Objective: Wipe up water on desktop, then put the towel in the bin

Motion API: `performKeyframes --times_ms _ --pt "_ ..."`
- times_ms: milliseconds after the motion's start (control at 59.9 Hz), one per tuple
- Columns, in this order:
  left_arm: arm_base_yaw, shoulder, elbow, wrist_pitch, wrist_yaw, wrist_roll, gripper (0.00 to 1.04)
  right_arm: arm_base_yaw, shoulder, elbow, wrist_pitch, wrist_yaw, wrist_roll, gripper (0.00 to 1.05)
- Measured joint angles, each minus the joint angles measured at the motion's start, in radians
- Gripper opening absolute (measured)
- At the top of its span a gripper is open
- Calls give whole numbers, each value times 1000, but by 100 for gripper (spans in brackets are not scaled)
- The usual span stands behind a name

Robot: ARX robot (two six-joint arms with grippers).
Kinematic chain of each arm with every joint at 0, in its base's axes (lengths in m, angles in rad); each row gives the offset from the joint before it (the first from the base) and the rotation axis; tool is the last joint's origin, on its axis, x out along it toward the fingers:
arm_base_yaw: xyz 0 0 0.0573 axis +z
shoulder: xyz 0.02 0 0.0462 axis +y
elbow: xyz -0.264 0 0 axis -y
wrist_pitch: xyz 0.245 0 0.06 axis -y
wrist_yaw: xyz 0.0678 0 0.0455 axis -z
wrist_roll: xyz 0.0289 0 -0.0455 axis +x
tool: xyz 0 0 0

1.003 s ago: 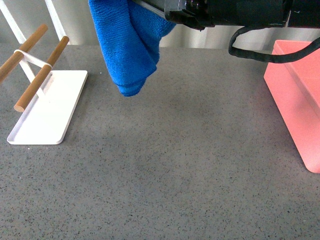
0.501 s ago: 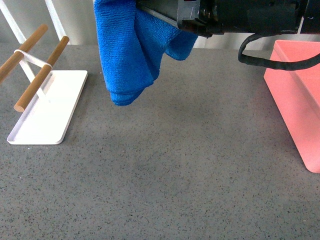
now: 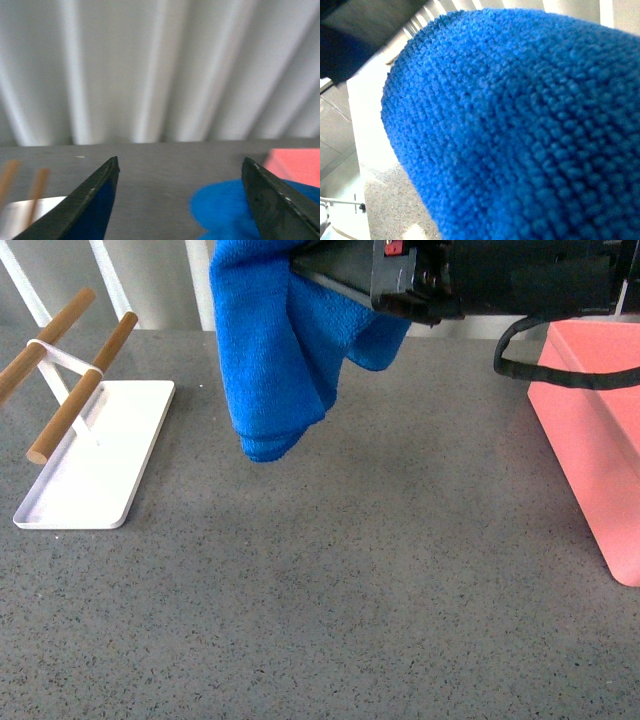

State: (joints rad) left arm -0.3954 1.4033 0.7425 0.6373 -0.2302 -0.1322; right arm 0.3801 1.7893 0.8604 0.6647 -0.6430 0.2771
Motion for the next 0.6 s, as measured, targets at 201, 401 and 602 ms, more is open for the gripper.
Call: performKeyframes --times_ms 201,401,602 --pt "97 -160 -235 108 -70 97 44 -16 -3 -2 -11 3 -17 4" --pt "162 -270 -391 130 7 115 11 -11 -4 -2 -25 1 -21 4" --pt "217 -374 -492 134 57 124 4 -23 -6 -2 -34 3 -23 4"
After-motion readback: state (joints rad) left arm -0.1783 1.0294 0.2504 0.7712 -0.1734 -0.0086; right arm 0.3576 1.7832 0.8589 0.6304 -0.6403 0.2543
